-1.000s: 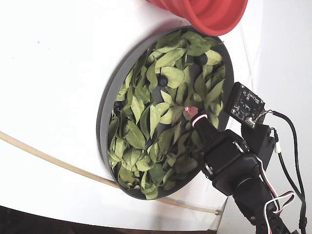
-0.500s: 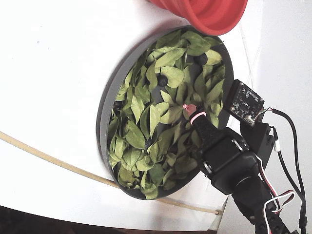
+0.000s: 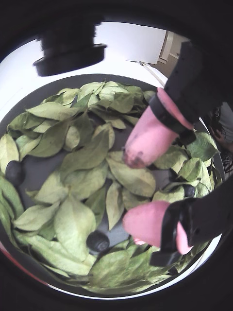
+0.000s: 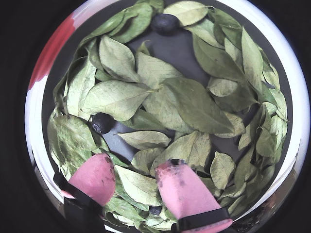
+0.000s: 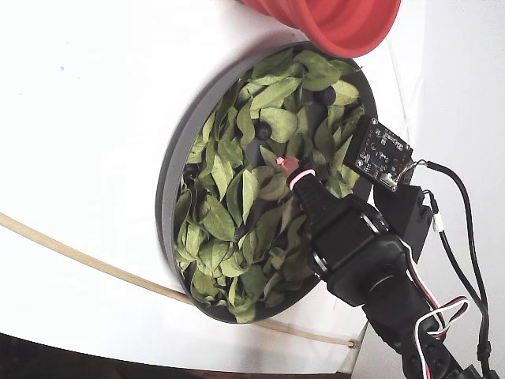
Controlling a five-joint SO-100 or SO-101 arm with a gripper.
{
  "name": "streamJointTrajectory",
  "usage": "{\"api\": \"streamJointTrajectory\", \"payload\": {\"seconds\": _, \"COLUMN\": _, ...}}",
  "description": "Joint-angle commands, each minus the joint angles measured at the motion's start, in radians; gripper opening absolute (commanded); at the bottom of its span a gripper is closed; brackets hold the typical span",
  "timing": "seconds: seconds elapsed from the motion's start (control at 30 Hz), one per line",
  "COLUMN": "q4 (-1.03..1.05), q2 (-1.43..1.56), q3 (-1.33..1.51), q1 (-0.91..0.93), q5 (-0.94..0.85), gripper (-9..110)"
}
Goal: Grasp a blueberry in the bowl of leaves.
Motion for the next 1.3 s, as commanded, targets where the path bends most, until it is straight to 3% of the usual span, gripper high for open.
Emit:
{"api": "streamJointTrajectory", "payload": {"seconds": 0.0, "q4": -0.015, "q2": 0.017, "q3": -0.055, "q1": -0.002, "q5": 0.006, "gripper": 16}}
{"api": "streamJointTrajectory", "payload": {"seconds": 1.27, "q4": -0.063, "q2": -0.084, "q3": -0.11, "q1": -0.064, "q5": 0.058, "gripper": 16}}
